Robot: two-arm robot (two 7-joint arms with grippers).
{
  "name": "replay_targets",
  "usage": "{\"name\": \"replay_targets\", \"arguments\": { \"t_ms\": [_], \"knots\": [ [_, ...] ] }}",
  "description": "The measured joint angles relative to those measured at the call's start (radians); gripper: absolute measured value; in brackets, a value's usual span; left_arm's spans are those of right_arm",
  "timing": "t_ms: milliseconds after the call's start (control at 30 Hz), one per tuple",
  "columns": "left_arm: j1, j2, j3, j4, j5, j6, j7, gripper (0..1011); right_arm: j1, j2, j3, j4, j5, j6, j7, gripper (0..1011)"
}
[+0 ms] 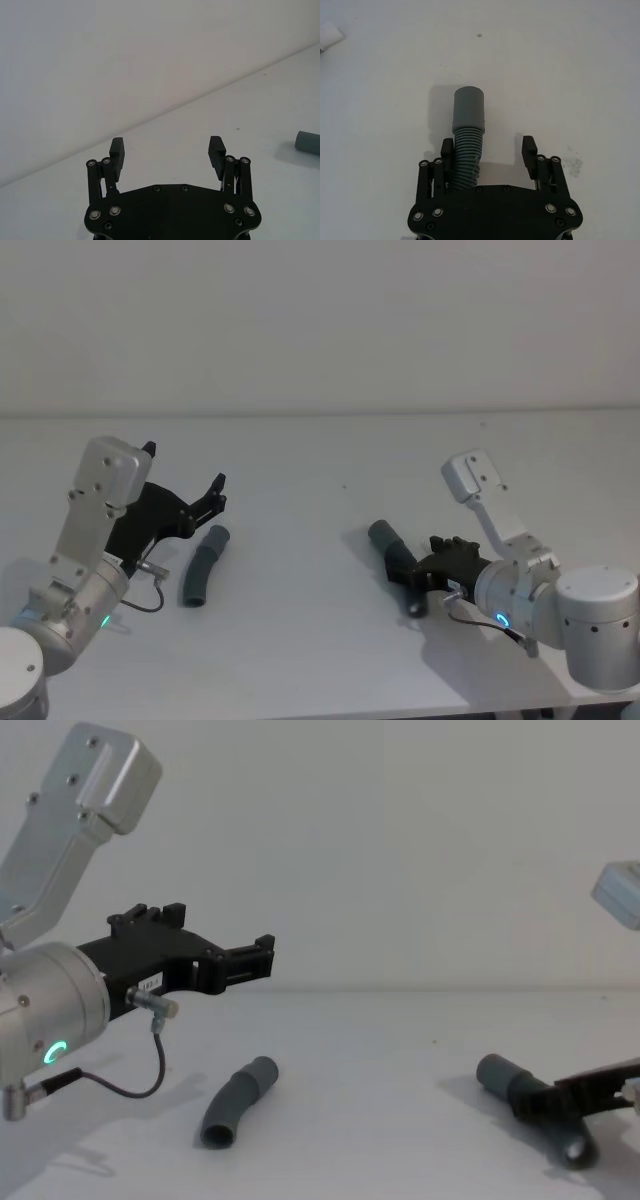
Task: Use both hands to pick up one end of the pipe from the table, align the ends, and insert them.
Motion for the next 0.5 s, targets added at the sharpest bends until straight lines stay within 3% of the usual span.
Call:
{"name": "replay_targets", "arguments": {
  "t_ms": [333,500],
  "knots": [
    [0.0,0.0,0.0,0.0,0.0,0.0,0.0,1001,0.006,0.002,-0.005,0.009,0.0,-0.001,0.026,561],
    [0.0,0.0,0.0,0.0,0.0,0.0,0.0,1002,0.007,0.006,-0.007,0.013,-0.003,-0.004,0.038,367]
  ]
}}
